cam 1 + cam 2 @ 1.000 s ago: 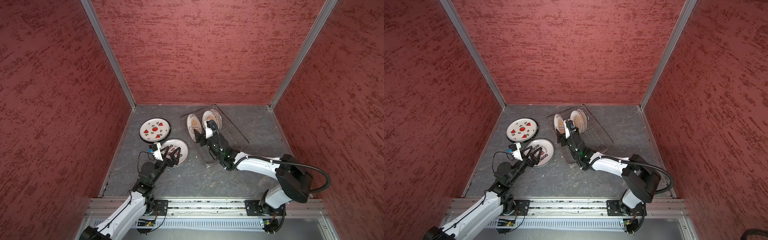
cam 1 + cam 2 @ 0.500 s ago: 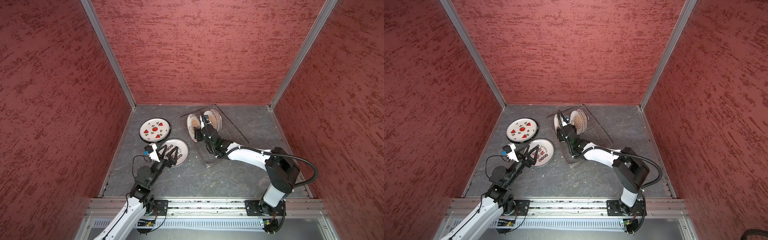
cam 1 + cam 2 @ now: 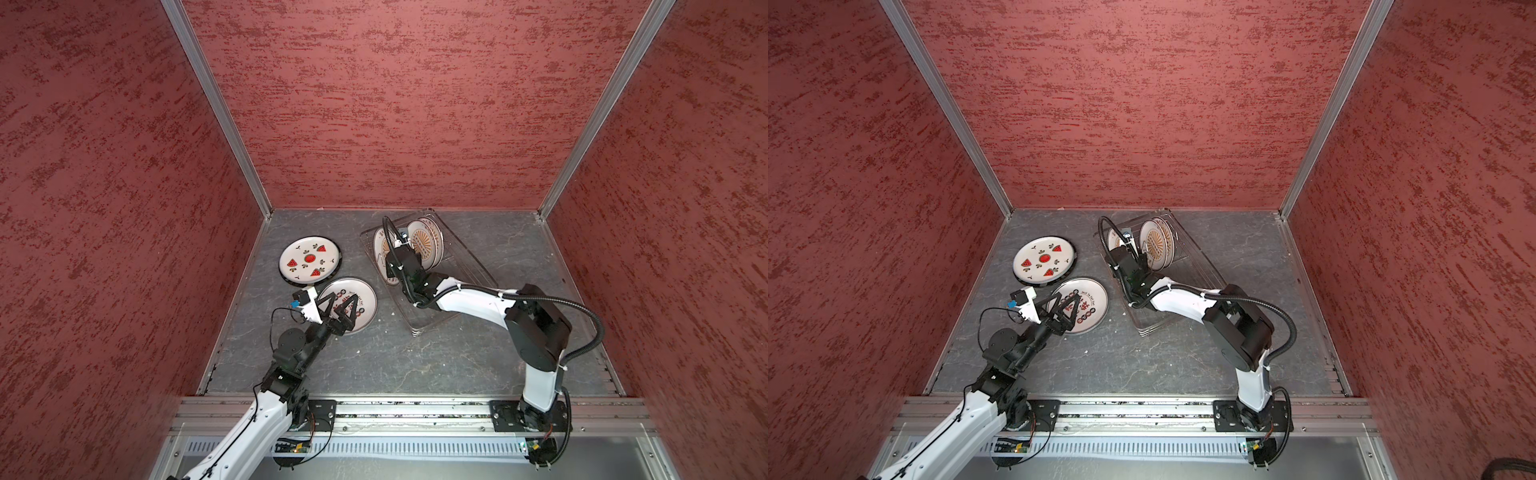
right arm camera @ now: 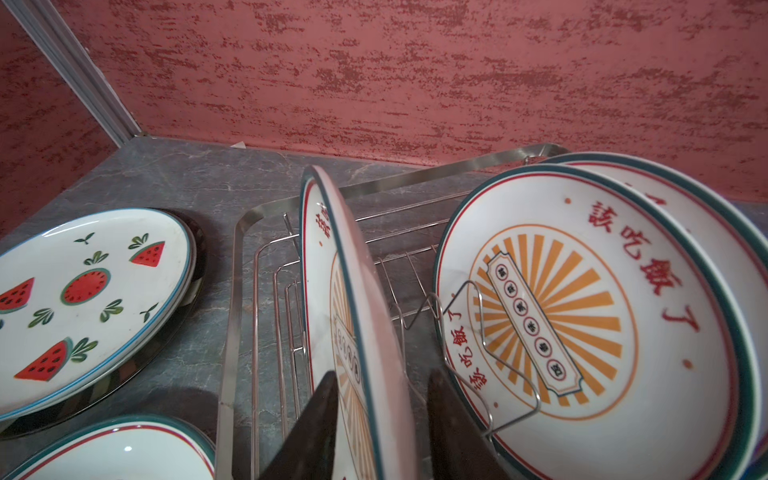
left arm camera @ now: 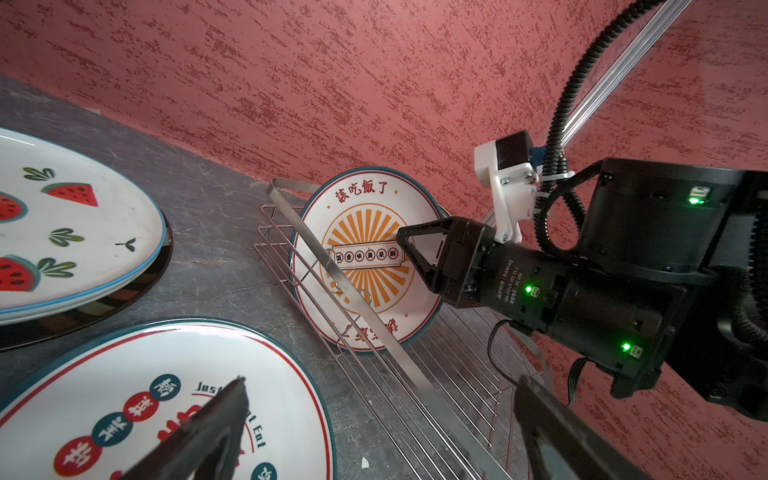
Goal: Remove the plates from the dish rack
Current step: 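Lower the right gripper onto the rim of a sunburst plate in the rack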
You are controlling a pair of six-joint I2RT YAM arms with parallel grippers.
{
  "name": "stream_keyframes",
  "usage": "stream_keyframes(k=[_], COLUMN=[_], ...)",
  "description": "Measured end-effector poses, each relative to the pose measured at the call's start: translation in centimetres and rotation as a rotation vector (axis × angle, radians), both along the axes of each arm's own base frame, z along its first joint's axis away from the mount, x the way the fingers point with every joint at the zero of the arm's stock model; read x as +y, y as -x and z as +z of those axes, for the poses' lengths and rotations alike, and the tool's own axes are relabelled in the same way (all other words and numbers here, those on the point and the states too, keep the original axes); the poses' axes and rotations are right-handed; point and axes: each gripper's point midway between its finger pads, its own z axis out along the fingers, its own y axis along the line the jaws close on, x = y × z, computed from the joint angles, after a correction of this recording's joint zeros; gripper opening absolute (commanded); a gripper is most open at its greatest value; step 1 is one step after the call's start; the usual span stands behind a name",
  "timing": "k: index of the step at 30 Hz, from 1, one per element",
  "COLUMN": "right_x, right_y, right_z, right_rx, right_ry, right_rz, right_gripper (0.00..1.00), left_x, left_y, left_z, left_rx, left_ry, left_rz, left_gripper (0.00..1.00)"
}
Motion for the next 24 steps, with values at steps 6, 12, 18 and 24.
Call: stream_keyframes(k=[6,12,18,24], right_x=[-0.3,-0.4,-0.2,0.3], right_y=[-0.3,-0.3,-0.5,-0.6], right_z=[-1.0,-0.9,-0.4,0.2], right_rx=[0.010,-0.002,-0.028,-0.057], right_ry=[0.064,0.102,0.117,0.124], right_rz=[-0.033,-0.027,-0.012,0.005], right_gripper=[0.28,0.25,0.17,0.14], left_x=[0.2,0.2,0.2,0.2], left_y=[-0.1,-0.1,0.0,0.0], left_z=[0.1,0.1,0.2,0.2], left_rx=[-0.002,-0.003,-0.008,-0.008], left_ry=[0.001,0.002,0.004,0.004], left_rz=[0.012,0.014,0.014,0.014], left_gripper=[0.99,0.99,0.99,0.99])
